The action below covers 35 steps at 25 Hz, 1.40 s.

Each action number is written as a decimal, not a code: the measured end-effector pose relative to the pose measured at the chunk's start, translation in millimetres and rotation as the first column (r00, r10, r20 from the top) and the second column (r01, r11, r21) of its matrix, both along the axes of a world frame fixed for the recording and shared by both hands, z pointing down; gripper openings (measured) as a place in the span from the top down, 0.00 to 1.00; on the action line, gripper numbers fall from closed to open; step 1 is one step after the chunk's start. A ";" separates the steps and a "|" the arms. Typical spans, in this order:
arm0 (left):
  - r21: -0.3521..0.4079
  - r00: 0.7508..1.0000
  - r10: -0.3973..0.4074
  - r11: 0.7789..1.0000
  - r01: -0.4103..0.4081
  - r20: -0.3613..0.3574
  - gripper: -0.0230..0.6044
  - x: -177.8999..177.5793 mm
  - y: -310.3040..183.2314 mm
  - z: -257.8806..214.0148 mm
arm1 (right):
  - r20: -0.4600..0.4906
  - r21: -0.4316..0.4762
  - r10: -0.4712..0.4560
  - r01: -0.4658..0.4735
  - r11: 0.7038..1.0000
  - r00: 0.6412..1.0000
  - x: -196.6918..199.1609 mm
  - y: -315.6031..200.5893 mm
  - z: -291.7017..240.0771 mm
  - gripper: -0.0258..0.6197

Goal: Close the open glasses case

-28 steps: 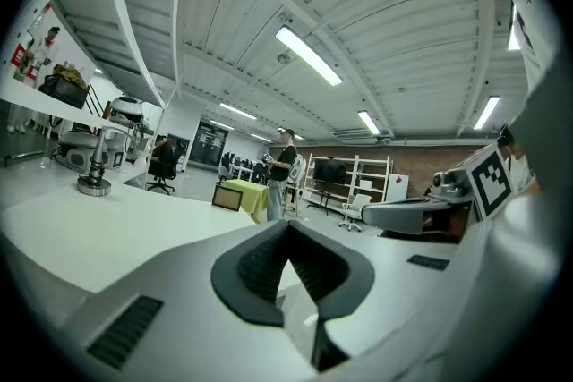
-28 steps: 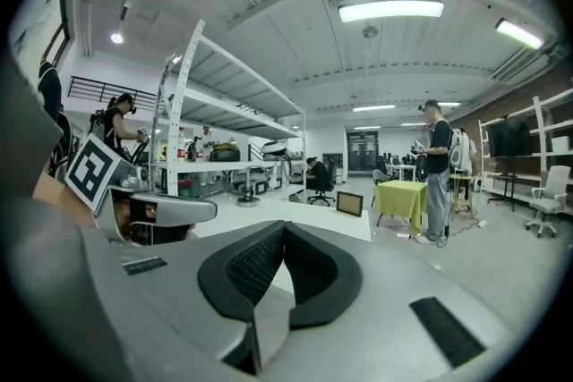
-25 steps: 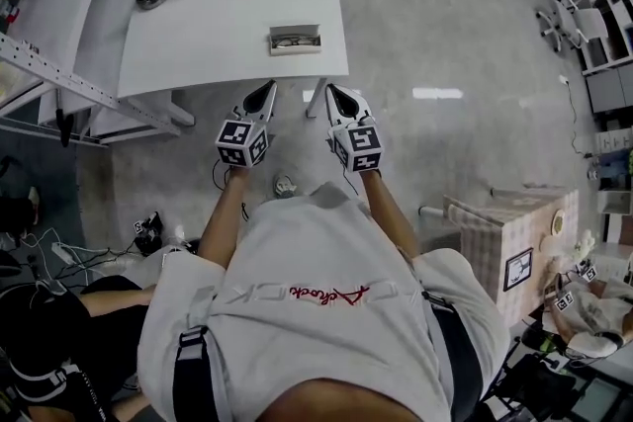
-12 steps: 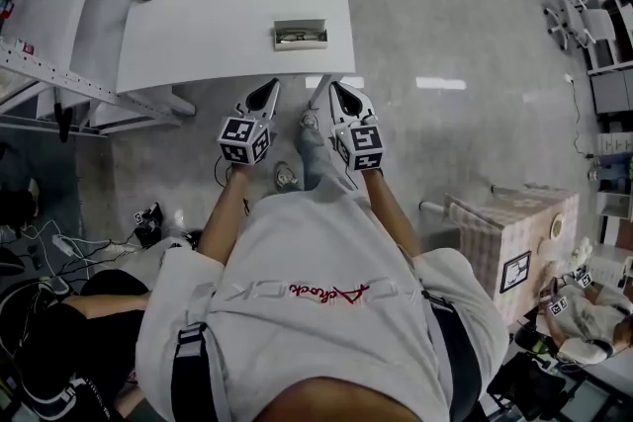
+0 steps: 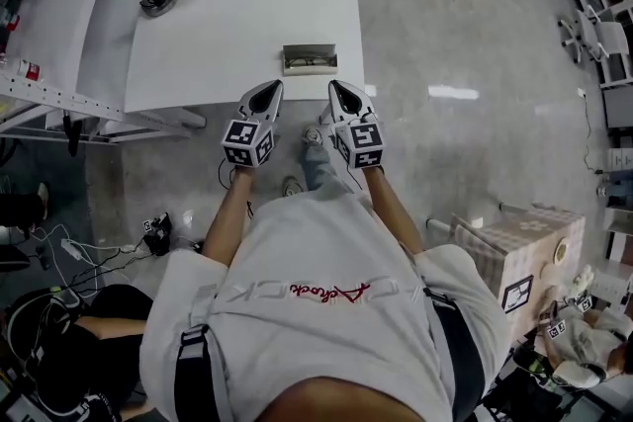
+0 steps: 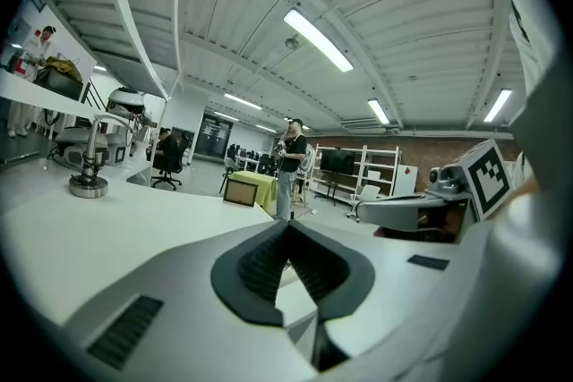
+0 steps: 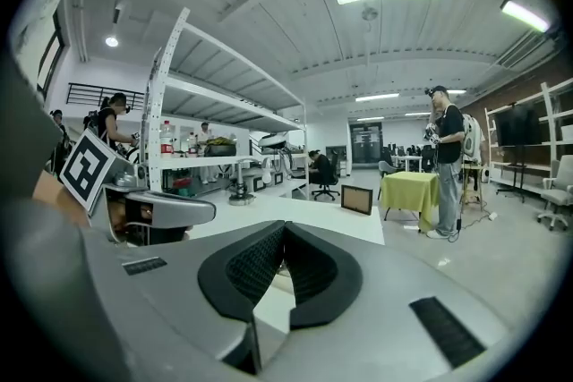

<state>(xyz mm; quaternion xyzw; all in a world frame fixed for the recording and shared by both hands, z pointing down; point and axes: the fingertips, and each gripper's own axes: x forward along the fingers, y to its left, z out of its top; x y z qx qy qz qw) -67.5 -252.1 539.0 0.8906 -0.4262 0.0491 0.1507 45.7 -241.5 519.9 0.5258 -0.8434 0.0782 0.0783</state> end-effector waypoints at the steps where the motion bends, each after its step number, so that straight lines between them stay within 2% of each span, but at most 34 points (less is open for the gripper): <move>1: 0.001 1.000 -0.001 1.000 0.001 0.007 0.92 0.5 -4.8 -0.3 | 0.005 -0.003 -0.006 0.006 1.000 1.000 -0.9 -5.6 -0.3 0.92; 11: -0.047 1.000 -0.020 0.999 0.020 0.003 0.92 7.4 -43.2 12.0 | 0.002 -0.052 -0.032 0.032 0.998 0.999 3.5 -48.3 14.0 0.92; 24: -0.190 1.000 -0.014 0.982 0.019 0.028 0.92 8.1 -38.2 66.6 | 0.036 -0.225 0.005 0.003 0.974 0.999 10.4 -34.4 81.0 0.92; 35: -0.271 1.000 0.004 0.963 0.005 0.030 0.92 21.5 -36.4 96.7 | 0.030 -0.311 0.029 -0.018 0.950 0.999 21.7 -23.0 111.2 0.92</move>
